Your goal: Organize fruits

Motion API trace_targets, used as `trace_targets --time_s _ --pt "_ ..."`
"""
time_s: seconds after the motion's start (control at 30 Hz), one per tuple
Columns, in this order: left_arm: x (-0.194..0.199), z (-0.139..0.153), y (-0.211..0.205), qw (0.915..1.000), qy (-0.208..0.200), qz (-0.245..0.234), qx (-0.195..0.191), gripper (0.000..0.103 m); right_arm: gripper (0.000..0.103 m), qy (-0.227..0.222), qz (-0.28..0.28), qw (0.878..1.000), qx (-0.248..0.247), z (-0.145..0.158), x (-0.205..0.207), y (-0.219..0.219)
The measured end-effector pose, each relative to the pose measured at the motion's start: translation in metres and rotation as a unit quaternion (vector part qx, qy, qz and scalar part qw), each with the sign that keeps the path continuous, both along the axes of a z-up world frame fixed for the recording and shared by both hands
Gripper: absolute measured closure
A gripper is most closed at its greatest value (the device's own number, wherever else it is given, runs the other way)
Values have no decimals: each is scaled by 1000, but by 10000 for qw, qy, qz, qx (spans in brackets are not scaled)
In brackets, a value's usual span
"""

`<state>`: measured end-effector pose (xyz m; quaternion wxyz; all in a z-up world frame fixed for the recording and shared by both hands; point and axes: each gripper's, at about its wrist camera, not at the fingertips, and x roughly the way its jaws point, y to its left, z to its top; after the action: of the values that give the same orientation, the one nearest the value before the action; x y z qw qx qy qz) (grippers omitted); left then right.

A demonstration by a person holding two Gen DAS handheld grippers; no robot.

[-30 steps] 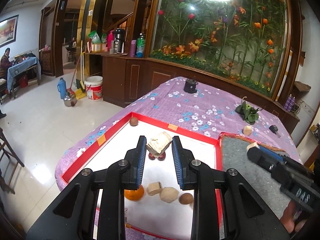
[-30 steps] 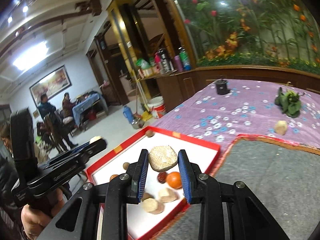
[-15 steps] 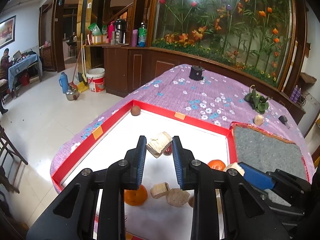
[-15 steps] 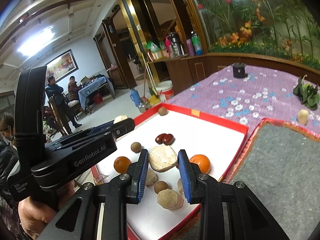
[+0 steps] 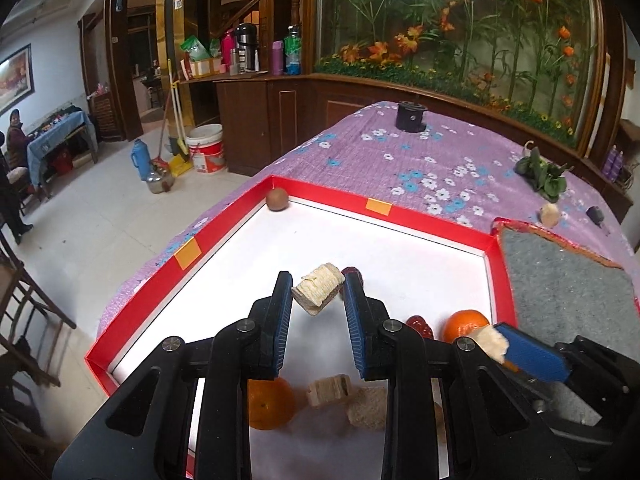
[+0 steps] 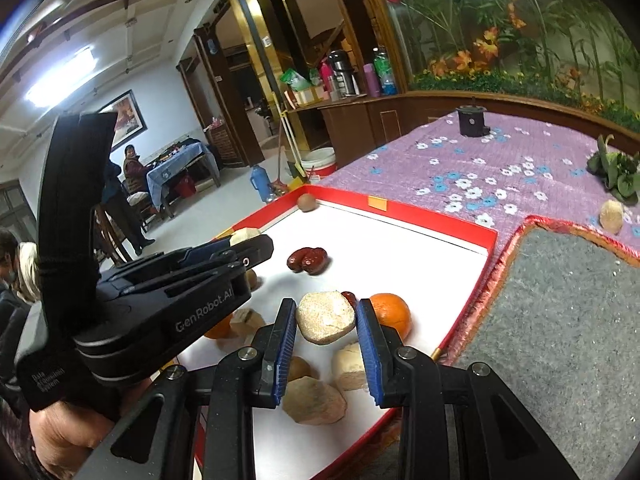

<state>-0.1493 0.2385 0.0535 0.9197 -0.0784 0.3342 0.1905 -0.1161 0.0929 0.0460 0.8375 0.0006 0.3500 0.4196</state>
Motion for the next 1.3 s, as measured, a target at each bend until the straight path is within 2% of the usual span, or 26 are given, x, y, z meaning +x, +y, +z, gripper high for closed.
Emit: trace_targets --time_s 0.07,0.2,0.3,0.37,0.43,0.6,0.73,0.83,0.9,0.93,1.0,1.07,1.17,1.3 --pt "0 0 -2 10000 19 53 82 78 73 21 -55 9999 119 2 3 -5" --pt "-2 4 -8 9994 22 111 332 77 64 -126 -265 9989 354 10 4 -17" --pt "-8 12 -15 9986 -57 140 502 76 63 -150 -363 9983 432 12 5 -23" --pt "-13 17 -19 9980 -131 175 585 67 63 -133 -398 9981 450 12 5 -26" --pt "-20 24 -22 9971 -276 244 668 50 63 -127 -422 9978 492 13 4 -31" --pt "-37 44 -32 9931 -576 385 950 49 63 -297 -510 9968 531 22 -8 -45" --pt "-50 57 -41 9907 -760 431 1039 37 63 -395 -556 9959 601 30 -18 -56" --pt "-60 65 -48 9886 -887 497 1113 33 63 -515 -577 9947 673 39 -25 -64" --pt "-68 71 -53 9850 -993 643 1257 29 63 -595 -596 9938 721 45 -30 -70" --pt "-73 73 -57 9827 -1048 713 1349 21 63 -641 -608 9933 745 48 -33 -73" --pt "-82 79 -64 9782 -1249 771 1468 15 63 -711 -623 9925 770 52 -38 -78" --pt "-90 84 -70 9760 -1364 792 1499 15 63 -760 -638 9918 807 55 -42 -84" --pt "-94 89 -76 9772 -1298 803 1474 6 63 -808 -656 9910 843 58 -46 -90" --pt "-100 94 -83 9830 -1242 564 1232 5 62 -856 -680 9897 926 61 -51 -100"
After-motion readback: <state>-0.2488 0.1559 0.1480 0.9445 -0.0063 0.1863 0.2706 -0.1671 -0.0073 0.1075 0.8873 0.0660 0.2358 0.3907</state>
